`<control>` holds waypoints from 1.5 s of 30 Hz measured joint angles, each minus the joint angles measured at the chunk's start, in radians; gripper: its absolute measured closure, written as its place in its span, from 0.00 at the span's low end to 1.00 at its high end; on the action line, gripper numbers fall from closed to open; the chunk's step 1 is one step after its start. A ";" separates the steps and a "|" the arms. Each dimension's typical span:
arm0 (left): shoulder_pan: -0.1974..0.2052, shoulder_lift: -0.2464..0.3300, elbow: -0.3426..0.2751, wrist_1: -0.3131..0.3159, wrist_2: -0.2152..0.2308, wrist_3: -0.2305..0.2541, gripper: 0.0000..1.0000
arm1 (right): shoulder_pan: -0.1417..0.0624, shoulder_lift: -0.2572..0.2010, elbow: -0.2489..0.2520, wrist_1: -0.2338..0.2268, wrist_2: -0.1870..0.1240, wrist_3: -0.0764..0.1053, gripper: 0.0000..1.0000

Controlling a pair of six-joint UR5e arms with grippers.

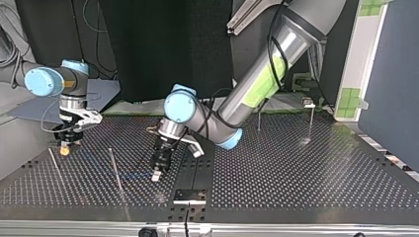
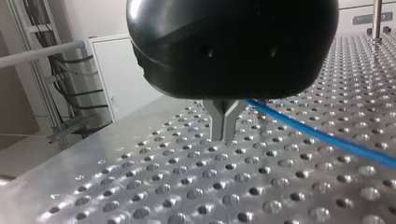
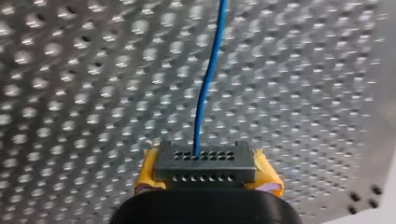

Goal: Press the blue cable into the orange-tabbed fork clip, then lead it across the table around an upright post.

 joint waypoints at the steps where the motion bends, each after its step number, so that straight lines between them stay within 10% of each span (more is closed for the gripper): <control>1: 0.002 -0.002 -0.001 0.002 0.000 0.000 0.99 | 0.000 0.007 0.000 0.000 0.000 -0.001 1.00; 19: 0.008 -0.041 -0.010 0.021 -0.009 0.000 0.99 | 0.026 0.104 0.010 0.013 -0.001 -0.015 1.00; 29: 0.004 -0.040 -0.023 -0.012 -0.013 0.002 0.15 | 0.041 0.168 0.022 0.011 0.001 -0.030 1.00; 34: -0.002 -0.040 -0.029 -0.031 -0.012 0.002 0.00 | 0.047 0.187 0.023 0.010 0.001 -0.037 1.00; 45: -0.007 -0.040 -0.042 -0.049 -0.013 -0.002 0.00 | 0.054 0.275 0.024 -0.003 0.010 -0.055 1.00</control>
